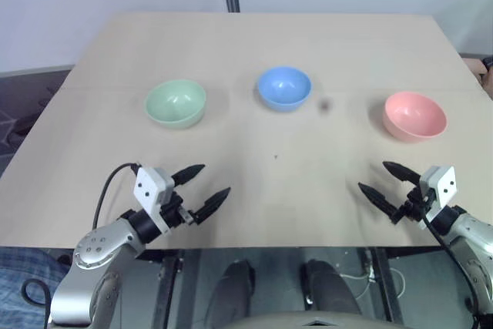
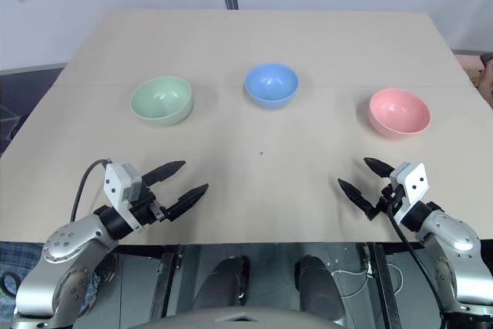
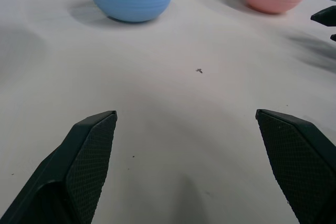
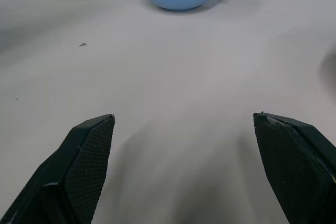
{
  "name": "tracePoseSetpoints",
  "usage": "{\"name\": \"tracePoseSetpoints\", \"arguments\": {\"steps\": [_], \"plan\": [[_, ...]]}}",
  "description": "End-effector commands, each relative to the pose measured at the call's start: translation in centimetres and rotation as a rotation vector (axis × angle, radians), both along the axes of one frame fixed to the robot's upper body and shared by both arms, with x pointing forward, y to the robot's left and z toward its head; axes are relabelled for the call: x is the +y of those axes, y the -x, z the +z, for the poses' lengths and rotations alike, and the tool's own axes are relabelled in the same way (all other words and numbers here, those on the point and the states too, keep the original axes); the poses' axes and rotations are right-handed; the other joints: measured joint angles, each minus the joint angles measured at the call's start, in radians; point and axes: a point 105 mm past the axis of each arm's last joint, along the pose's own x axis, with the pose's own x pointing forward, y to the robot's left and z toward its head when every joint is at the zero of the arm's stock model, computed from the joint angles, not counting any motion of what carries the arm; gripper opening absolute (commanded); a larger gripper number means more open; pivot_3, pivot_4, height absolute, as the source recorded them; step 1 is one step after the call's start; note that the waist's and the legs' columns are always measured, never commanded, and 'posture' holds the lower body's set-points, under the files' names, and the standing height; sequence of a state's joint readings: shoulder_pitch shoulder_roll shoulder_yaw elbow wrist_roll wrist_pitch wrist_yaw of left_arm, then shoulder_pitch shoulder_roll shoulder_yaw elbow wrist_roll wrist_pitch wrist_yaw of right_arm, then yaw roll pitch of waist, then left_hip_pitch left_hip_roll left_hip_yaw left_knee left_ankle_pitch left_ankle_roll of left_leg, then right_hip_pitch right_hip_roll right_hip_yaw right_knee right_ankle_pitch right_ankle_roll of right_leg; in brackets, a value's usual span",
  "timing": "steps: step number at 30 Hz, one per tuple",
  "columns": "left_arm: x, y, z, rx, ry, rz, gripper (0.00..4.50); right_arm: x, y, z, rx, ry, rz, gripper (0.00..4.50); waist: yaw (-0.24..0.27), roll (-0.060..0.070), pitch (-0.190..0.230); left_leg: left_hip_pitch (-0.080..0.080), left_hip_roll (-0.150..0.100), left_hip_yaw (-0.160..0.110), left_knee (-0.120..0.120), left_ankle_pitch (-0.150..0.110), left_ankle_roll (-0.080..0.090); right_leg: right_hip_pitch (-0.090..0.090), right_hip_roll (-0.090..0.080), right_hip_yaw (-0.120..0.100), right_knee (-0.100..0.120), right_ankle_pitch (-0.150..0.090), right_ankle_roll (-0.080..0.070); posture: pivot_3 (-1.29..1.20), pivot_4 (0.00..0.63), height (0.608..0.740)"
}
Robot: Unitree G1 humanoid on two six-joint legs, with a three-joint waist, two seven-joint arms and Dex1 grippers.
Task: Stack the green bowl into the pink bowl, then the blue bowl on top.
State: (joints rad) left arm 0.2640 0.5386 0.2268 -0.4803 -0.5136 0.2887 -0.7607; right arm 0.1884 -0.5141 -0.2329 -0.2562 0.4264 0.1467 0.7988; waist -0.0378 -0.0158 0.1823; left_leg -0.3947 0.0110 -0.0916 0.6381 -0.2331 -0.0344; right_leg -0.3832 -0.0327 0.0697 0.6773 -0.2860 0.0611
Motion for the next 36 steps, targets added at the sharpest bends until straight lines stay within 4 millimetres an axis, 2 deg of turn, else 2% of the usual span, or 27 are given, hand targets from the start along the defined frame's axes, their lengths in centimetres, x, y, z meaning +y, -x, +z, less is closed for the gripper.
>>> {"name": "tracePoseSetpoints", "arguments": {"steps": [1, 27, 29, 36], "plan": [[-0.4, -0.1, 1.4, -0.061, 0.013, -0.018, 4.5, 0.0, 0.0, 0.9, -0.046, 0.004, 0.002, 4.43, 0.0, 0.0, 0.0, 0.0, 0.0, 0.0, 0.0, 0.0, 0.0, 0.0, 0.0, 0.0, 0.0, 0.0, 0.0, 0.0, 0.15, 0.74], [-0.7, -0.6, 1.6, -0.076, 0.051, -0.023, 4.5, 0.0, -0.6, 1.7, -0.087, 0.016, -0.006, 4.43, 0.0, 0.0, 0.0, 0.0, 0.0, 0.0, 0.0, 0.0, 0.0, 0.001, 0.0, 0.0, 0.0, 0.0, 0.0, 0.0, 0.15, 0.74], [-0.9, -0.9, 2.1, -0.096, 0.074, -0.023, 4.5, 0.0, -0.8, 1.7, -0.093, 0.017, -0.017, 4.43, 0.0, 0.0, 0.0, 0.0, 0.0, 0.0, 0.0, 0.0, 0.0, 0.001, 0.0, 0.0, 0.0, 0.0, 0.0, 0.0, 0.15, 0.74], [-2.7, -1.7, 6.6, -0.2, 0.24, -0.121, 4.5, -1.7, -2.6, 2.6, -0.149, 0.066, -0.131, 4.43, 0.001, 0.0, 0.0, 0.0, 0.0, 0.0, 0.002, 0.0, 0.0, 0.001, 0.0, 0.0, 0.001, 0.0, 0.0, 0.0, 0.15, 0.74]]}}
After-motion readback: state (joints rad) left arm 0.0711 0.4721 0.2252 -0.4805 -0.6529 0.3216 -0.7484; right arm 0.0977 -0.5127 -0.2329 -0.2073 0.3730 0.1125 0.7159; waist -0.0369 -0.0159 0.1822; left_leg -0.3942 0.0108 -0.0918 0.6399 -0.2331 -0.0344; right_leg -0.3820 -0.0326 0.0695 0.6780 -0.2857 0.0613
